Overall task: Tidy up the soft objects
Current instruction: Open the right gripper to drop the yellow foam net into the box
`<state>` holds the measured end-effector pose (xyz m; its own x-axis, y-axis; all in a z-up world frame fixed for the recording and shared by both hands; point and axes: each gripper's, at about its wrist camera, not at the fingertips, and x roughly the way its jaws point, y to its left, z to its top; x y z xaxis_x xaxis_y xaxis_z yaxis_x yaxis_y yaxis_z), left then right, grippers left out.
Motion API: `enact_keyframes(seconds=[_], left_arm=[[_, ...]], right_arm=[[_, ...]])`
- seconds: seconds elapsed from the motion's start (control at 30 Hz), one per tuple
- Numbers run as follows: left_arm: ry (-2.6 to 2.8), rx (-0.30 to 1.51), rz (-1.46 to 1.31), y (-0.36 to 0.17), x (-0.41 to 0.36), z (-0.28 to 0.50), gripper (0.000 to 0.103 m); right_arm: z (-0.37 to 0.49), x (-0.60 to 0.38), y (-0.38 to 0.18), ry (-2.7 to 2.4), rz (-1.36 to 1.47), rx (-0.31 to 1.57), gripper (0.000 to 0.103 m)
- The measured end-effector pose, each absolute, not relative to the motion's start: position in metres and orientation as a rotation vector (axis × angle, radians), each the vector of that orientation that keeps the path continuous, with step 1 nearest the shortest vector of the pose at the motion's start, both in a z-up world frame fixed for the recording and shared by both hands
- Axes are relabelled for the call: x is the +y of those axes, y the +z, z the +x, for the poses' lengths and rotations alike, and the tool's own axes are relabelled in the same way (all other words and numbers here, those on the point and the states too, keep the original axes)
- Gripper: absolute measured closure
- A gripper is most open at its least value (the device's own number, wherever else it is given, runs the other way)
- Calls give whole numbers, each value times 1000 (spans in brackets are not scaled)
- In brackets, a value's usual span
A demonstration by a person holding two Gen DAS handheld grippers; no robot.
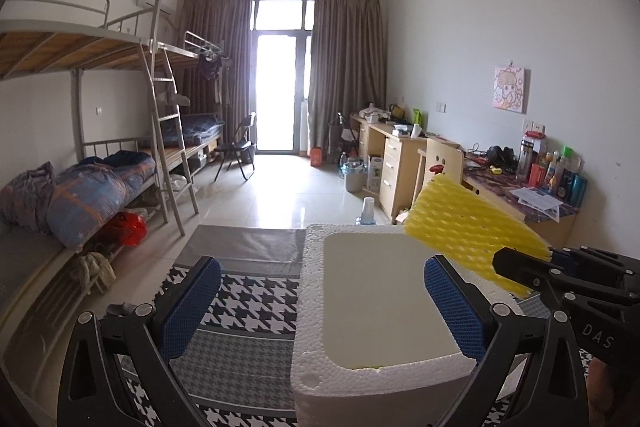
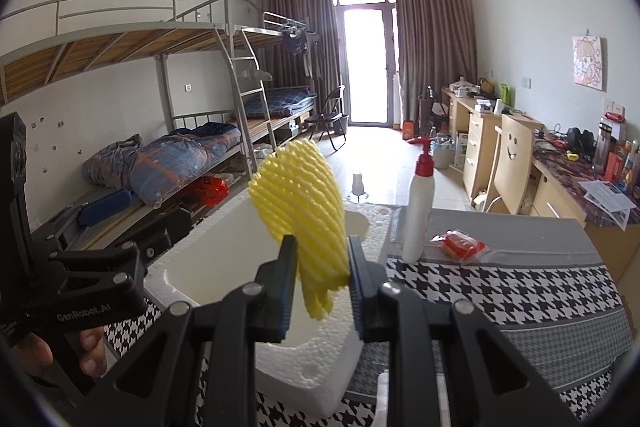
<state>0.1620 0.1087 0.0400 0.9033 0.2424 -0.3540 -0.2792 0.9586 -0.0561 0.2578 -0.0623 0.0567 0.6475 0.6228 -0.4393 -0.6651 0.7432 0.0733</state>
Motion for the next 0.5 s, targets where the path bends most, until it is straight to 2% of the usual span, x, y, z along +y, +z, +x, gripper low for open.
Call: enact_keyframes(seconds=[0.5], left_arm=[[289,351,-111,36,119,153,1]], right_arm=[[262,-42,54,768,-120,509,75]])
